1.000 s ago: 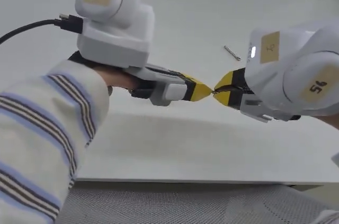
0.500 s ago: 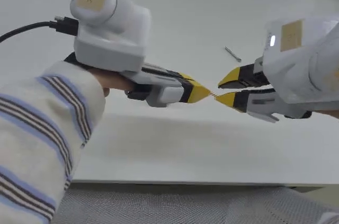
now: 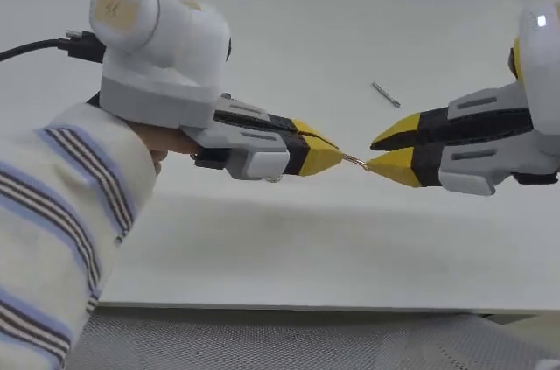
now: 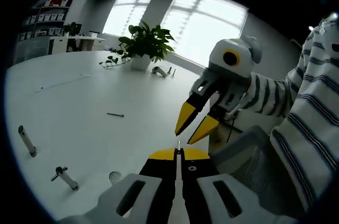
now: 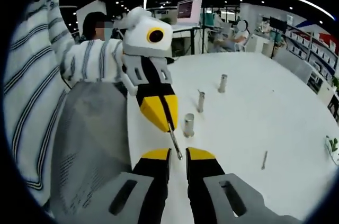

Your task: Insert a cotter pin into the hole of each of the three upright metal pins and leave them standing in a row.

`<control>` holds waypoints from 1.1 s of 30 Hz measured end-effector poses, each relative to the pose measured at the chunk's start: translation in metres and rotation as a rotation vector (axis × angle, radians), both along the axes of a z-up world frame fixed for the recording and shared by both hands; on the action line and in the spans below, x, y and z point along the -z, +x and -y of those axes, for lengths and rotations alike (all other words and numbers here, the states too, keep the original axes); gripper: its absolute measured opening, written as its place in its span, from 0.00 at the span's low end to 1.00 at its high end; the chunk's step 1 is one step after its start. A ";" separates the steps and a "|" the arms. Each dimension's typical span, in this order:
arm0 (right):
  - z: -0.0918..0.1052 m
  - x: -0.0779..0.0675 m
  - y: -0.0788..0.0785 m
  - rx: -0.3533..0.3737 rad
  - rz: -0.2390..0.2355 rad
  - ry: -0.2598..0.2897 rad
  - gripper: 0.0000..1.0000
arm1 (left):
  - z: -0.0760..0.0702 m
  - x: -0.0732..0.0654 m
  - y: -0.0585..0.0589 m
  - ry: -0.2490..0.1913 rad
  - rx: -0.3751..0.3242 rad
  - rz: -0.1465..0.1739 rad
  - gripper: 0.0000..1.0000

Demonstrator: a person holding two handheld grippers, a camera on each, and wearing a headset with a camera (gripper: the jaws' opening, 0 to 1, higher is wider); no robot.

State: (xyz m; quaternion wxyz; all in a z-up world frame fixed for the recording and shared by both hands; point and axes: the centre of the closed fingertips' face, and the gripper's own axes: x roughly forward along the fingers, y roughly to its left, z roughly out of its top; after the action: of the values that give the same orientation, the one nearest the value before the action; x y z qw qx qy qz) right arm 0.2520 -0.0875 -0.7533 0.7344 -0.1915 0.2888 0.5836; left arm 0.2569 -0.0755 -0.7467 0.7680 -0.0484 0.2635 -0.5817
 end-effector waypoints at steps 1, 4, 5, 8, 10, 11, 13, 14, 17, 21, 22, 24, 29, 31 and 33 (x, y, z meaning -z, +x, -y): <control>0.000 0.001 0.000 -0.001 -0.004 -0.005 0.12 | 0.000 0.000 -0.002 0.000 0.010 0.006 0.00; 0.000 0.002 -0.002 -0.025 -0.008 -0.015 0.12 | 0.000 -0.003 -0.004 -0.006 0.024 0.027 0.00; -0.001 0.003 -0.004 -0.040 -0.015 -0.017 0.12 | 0.000 -0.004 -0.005 -0.009 0.028 0.029 0.00; -0.004 0.005 -0.008 -0.073 -0.025 -0.023 0.12 | 0.001 -0.006 -0.008 -0.020 0.041 0.033 0.00; -0.006 0.006 -0.010 -0.089 -0.029 -0.028 0.12 | 0.001 -0.008 -0.009 -0.033 0.050 0.037 0.00; -0.006 0.006 -0.011 -0.094 -0.032 -0.027 0.12 | 0.000 -0.009 -0.009 -0.034 0.050 0.037 0.00; -0.008 0.006 -0.012 -0.098 -0.038 -0.025 0.11 | 0.000 -0.009 -0.009 -0.039 0.049 0.041 0.00; -0.008 0.006 -0.013 -0.101 -0.037 -0.026 0.11 | -0.001 -0.009 -0.008 -0.041 0.050 0.037 0.00; -0.008 0.007 -0.013 -0.112 -0.039 -0.027 0.09 | -0.002 -0.009 -0.007 -0.041 0.054 0.047 0.00; -0.011 0.005 -0.016 -0.119 -0.050 -0.021 0.07 | -0.002 -0.010 -0.008 -0.044 0.067 0.060 0.00; -0.011 0.005 -0.017 -0.120 -0.053 -0.021 0.07 | -0.002 -0.010 -0.008 -0.047 0.067 0.057 0.00; -0.011 0.004 -0.018 -0.122 -0.052 -0.021 0.07 | -0.002 -0.009 -0.008 -0.048 0.068 0.061 0.00; -0.009 0.004 -0.020 -0.146 -0.057 -0.025 0.05 | -0.002 -0.009 -0.009 -0.054 0.080 0.063 0.00; -0.009 0.003 -0.021 -0.159 -0.051 -0.031 0.05 | -0.002 -0.008 -0.009 -0.058 0.085 0.067 0.00; -0.009 0.003 -0.022 -0.160 -0.056 -0.033 0.04 | -0.002 -0.008 -0.010 -0.061 0.090 0.071 0.00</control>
State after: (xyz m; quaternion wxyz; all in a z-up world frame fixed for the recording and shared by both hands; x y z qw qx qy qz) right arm 0.2300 -0.0786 -0.7562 0.6737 -0.2099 0.3025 0.6407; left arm 0.2471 -0.0731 -0.7387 0.7483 -0.0393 0.2200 -0.6246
